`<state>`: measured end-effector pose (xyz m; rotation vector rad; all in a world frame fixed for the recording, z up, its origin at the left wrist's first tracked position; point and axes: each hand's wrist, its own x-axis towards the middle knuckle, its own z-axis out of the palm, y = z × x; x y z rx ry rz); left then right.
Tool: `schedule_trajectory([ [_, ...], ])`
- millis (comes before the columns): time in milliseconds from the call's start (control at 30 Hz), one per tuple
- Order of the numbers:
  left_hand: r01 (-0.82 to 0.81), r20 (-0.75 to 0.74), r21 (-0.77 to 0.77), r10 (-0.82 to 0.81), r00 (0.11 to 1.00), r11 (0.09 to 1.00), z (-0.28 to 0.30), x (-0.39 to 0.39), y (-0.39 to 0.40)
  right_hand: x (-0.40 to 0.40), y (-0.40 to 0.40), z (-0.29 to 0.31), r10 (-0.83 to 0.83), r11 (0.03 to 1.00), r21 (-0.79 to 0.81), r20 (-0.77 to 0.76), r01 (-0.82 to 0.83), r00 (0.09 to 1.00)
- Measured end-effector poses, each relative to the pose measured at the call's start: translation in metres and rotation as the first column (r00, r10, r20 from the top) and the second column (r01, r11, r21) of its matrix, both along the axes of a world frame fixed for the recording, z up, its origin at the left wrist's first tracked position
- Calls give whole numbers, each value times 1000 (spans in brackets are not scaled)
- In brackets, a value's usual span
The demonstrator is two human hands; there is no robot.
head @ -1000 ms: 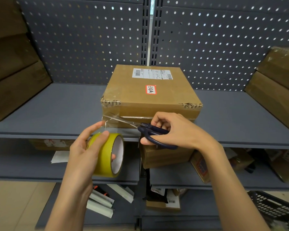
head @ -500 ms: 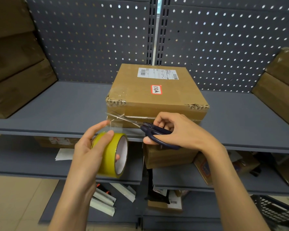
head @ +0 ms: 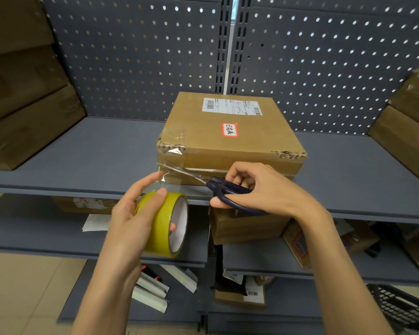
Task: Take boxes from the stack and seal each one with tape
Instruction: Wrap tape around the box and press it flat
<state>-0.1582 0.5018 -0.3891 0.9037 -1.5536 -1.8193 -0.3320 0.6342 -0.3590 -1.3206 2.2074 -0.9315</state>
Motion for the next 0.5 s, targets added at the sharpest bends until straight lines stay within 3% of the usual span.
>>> schedule_trajectory([
  [500, 1, 20, 12, -1, 1000, 1000, 2, 1, 0, 1, -7, 1, 19, 1000, 3, 60, -19, 998],
])
